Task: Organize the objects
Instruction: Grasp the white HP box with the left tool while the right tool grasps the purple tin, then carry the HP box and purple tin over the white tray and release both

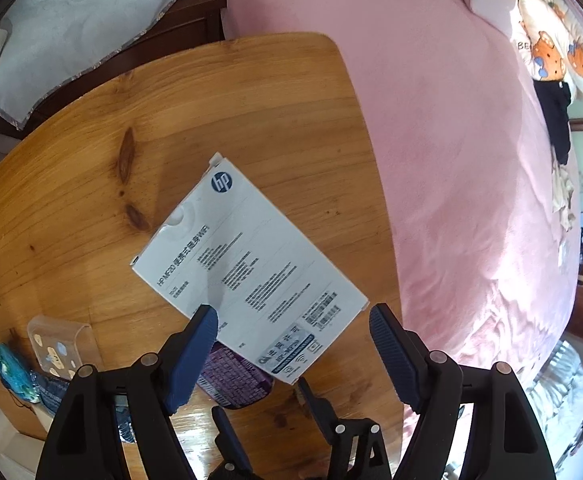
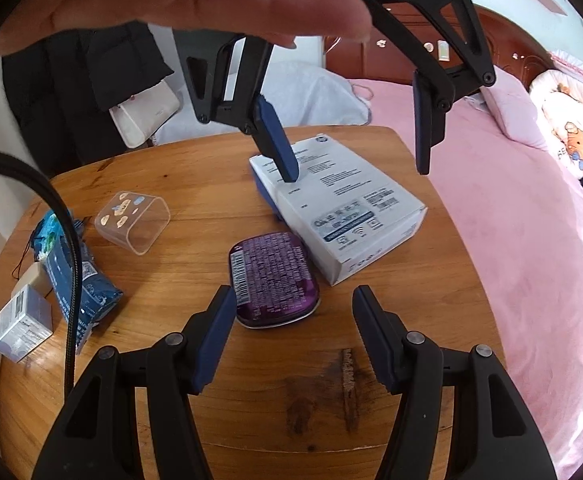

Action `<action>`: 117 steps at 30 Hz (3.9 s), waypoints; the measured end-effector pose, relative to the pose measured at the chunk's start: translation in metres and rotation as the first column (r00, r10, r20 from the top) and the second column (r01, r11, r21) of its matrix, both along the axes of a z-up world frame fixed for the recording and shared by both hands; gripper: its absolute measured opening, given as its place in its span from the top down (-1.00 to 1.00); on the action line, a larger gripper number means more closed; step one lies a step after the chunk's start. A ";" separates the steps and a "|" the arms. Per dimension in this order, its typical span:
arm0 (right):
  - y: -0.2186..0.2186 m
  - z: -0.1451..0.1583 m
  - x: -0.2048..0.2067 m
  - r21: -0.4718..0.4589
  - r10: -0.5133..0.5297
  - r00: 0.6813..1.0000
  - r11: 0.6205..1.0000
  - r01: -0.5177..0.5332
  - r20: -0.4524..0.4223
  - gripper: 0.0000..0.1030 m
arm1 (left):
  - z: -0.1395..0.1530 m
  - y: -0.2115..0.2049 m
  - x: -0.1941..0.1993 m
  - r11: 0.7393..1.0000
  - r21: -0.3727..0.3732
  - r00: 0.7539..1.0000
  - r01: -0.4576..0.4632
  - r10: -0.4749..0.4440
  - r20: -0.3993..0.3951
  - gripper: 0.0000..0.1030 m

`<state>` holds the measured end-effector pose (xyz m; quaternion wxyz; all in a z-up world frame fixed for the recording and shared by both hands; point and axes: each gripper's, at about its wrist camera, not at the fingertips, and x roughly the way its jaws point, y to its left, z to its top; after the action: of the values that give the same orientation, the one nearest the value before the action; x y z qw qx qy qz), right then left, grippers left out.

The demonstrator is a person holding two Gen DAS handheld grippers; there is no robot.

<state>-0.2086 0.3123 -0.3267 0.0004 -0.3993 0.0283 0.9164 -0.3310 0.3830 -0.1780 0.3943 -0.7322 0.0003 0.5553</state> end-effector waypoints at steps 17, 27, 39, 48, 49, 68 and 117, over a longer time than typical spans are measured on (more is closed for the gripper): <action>-0.013 -0.007 -0.013 0.083 0.044 0.998 0.995 -0.048 0.050 -0.25 | -0.008 -0.008 -0.023 0.982 -0.086 0.979 -0.166 0.174 0.105 -0.67; -0.028 -0.010 -0.022 0.184 0.061 0.996 0.980 -0.072 0.060 -0.21 | -0.010 -0.007 -0.024 0.966 -0.184 0.975 -0.183 0.202 0.091 -0.67; -0.031 -0.009 -0.016 0.174 0.085 0.995 0.980 -0.094 0.059 -0.04 | -0.033 0.006 -0.022 0.932 -0.272 0.950 -0.238 0.282 0.135 -0.67; -0.033 -0.010 -0.018 0.176 0.077 0.995 0.980 -0.088 0.065 -0.06 | -0.033 -0.001 -0.023 0.935 -0.232 0.937 -0.268 0.309 0.161 -0.53; -0.032 -0.010 -0.019 0.169 0.075 0.995 0.982 -0.086 0.067 -0.07 | -0.033 -0.004 -0.024 0.936 -0.224 0.934 -0.273 0.314 0.171 -0.52; -0.018 0.000 0.006 0.063 0.016 0.999 0.998 -0.019 0.047 -0.04 | 0.052 -0.111 -0.059 0.903 0.005 0.897 -0.430 0.427 0.110 -0.52; -0.310 0.173 0.223 0.109 0.240 0.970 0.966 -0.235 -0.029 -0.06 | -0.008 -0.626 0.246 0.909 0.097 0.832 -0.406 0.411 -0.373 -0.53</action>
<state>0.0142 0.0019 -0.1535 -0.0892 -0.3799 -0.0677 0.9182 -0.0850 -0.2427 -0.1860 0.2640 -0.5891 -0.0824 0.7592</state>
